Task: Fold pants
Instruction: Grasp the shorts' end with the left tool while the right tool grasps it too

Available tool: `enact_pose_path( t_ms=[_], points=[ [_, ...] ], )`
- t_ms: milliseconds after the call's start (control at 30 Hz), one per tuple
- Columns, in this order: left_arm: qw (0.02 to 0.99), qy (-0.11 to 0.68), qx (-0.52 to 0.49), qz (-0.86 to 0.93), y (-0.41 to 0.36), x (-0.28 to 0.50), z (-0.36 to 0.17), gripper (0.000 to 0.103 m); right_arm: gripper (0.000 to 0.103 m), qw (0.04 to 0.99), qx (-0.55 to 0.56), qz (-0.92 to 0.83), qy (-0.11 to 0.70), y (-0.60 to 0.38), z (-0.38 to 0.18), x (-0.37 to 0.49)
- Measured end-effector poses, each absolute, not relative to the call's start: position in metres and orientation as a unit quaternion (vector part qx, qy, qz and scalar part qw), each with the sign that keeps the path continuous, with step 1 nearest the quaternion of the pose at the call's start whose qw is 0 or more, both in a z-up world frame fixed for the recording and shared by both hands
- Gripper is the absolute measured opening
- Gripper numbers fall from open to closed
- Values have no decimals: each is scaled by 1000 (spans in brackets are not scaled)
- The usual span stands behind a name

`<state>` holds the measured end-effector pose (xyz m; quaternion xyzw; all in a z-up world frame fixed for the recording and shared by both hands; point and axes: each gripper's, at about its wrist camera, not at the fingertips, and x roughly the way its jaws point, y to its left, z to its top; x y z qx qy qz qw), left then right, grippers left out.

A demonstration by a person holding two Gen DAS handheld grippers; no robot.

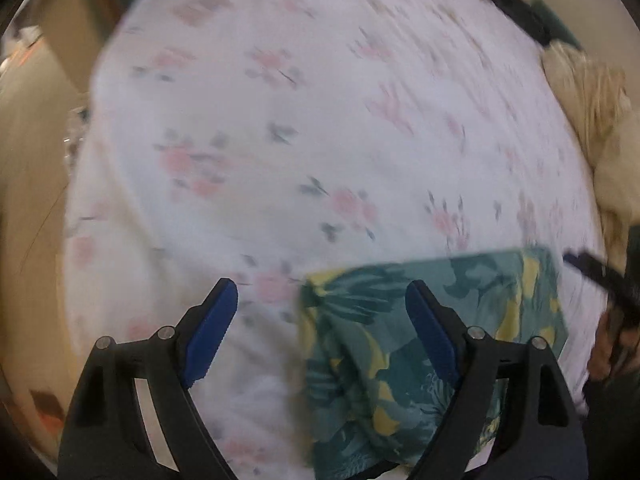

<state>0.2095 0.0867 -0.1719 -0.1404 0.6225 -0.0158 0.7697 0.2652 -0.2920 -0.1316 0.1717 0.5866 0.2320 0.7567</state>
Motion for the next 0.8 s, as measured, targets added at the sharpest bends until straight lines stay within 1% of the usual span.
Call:
enact_pose_path(
  t_ms=[67, 100, 133, 167, 200, 233, 267, 300, 400, 467, 533, 567, 600, 667, 733, 800],
  points=[
    [761, 634, -131, -33, 75, 212, -181, 71, 77, 748, 179, 234, 594, -293, -143, 272],
    [759, 637, -128, -45, 70, 213, -182, 56, 77, 742, 180, 237, 601, -291, -149, 275],
    [756, 641, -115, -61, 62, 215, -184, 46, 74, 735, 175, 241, 609, -288, -156, 278],
    [756, 644, -100, -66, 57, 216, -185, 40, 71, 730, 166, 249, 615, -283, -162, 280],
    [754, 645, -98, -76, 55, 219, -186, 25, 66, 725, 155, 256, 620, -277, -167, 281],
    [751, 647, -108, -82, 56, 220, -187, 10, 54, 722, 142, 260, 625, -273, -169, 280],
    [747, 650, -115, -83, 58, 224, -186, 10, 39, 720, 144, 271, 622, -270, -169, 282],
    [747, 649, -119, -88, 59, 228, -182, 8, 16, 704, 159, 296, 626, -267, -170, 283],
    [768, 624, -91, -111, 53, 233, -164, 6, 12, 713, 122, 311, 616, -261, -161, 280],
    [797, 588, -81, -113, 52, 235, -145, 6, 11, 748, 105, 298, 584, -263, -143, 282],
    [828, 545, -56, -117, 48, 239, -125, 6, 11, 787, 113, 293, 531, -267, -120, 283],
    [842, 525, -36, -120, 43, 237, -119, 7, 11, 796, 113, 296, 515, -267, -112, 283],
    [850, 510, -22, -129, 40, 234, -117, 7, 11, 796, 105, 298, 516, -264, -110, 282],
    [854, 500, -8, -144, 37, 228, -117, 7, 11, 804, 80, 295, 510, -260, -110, 276],
    [845, 510, -12, -157, 42, 221, -116, 7, 11, 807, 68, 298, 505, -261, -108, 266],
    [844, 506, -13, -177, 45, 203, -107, 7, 11, 814, 48, 306, 490, -261, -96, 253]
  ],
)
